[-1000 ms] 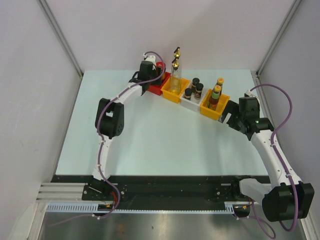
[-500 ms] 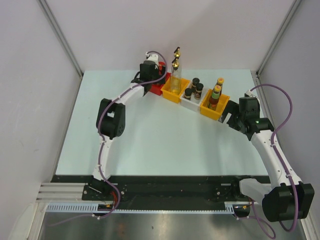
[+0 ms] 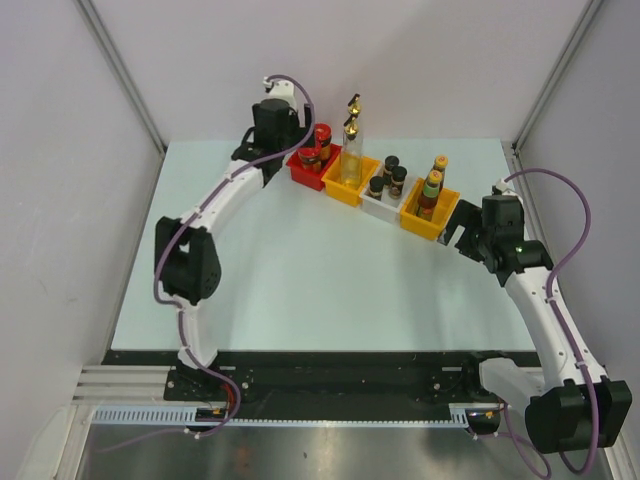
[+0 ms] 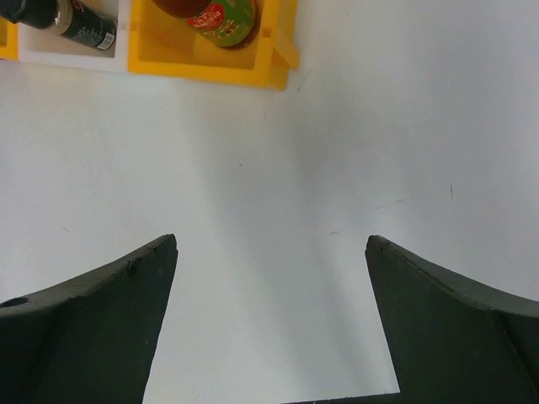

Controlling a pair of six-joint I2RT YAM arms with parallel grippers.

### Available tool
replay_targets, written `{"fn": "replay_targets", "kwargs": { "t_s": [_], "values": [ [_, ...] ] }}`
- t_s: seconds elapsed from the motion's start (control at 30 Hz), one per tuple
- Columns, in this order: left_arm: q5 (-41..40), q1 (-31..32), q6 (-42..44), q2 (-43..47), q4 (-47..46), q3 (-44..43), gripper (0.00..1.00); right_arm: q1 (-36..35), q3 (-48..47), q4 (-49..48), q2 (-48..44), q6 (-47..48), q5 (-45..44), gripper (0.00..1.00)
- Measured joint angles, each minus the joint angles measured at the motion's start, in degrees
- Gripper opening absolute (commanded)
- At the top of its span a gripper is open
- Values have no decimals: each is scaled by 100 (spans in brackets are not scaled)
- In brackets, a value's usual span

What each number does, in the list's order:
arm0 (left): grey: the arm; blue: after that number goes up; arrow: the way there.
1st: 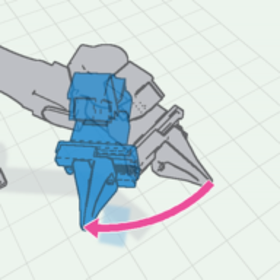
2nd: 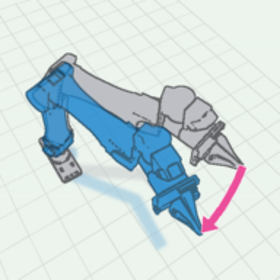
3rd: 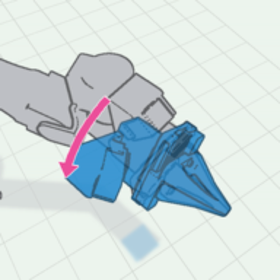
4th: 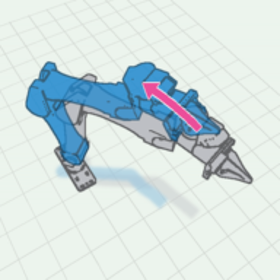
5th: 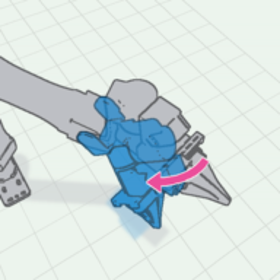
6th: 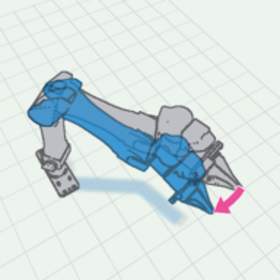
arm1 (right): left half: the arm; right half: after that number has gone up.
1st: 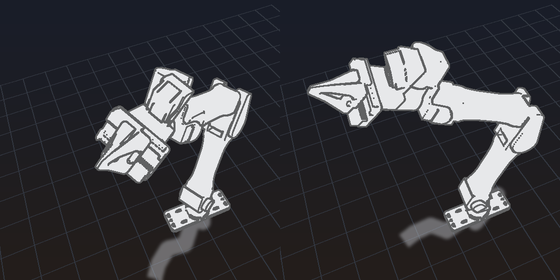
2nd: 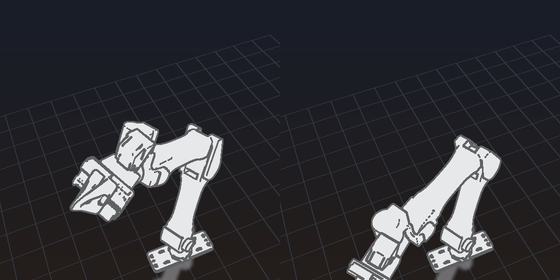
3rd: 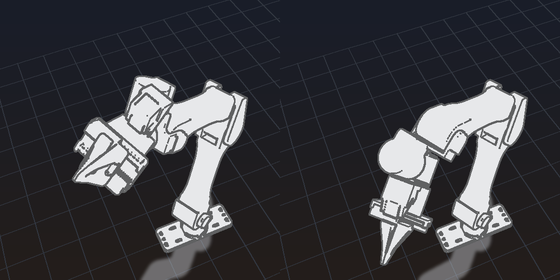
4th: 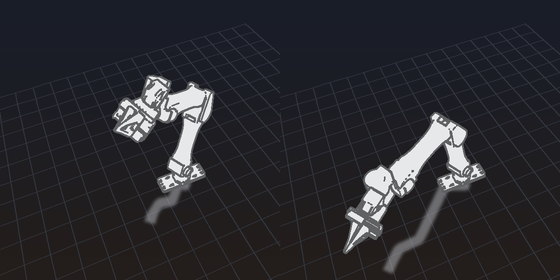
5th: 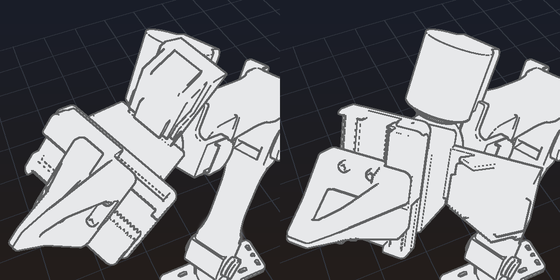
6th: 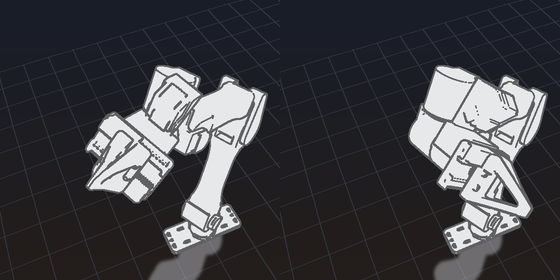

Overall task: Organize the condiment bottles
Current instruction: Reset both arms

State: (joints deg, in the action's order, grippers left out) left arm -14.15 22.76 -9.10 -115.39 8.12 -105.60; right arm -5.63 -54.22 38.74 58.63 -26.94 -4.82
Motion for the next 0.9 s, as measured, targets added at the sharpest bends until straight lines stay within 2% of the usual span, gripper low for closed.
{"fn": "replay_targets", "kwargs": {
  "t_s": [0.3,0.43,0.47,0.63,0.77,0.9],
  "values": [
    [63,2,-448,2527,1200,1775,100,4,0,-4,-212,199,66,100],
    [223,11,-807,3836,1683,3189,100,4,0,-9,-302,354,70,100],
    [229,11,-813,3882,1716,3237,100,4,0,-11,-308,369,70,100],
    [597,33,-1047,5163,2124,4590,100,4,181,-192,-632,496,155,100],
    [680,37,-1141,6017,2293,5156,100,4,426,-420,-1012,520,354,100],
    [671,37,-1147,6564,2288,5355,100,4,629,-660,-1154,514,564,100]
  ]
}}
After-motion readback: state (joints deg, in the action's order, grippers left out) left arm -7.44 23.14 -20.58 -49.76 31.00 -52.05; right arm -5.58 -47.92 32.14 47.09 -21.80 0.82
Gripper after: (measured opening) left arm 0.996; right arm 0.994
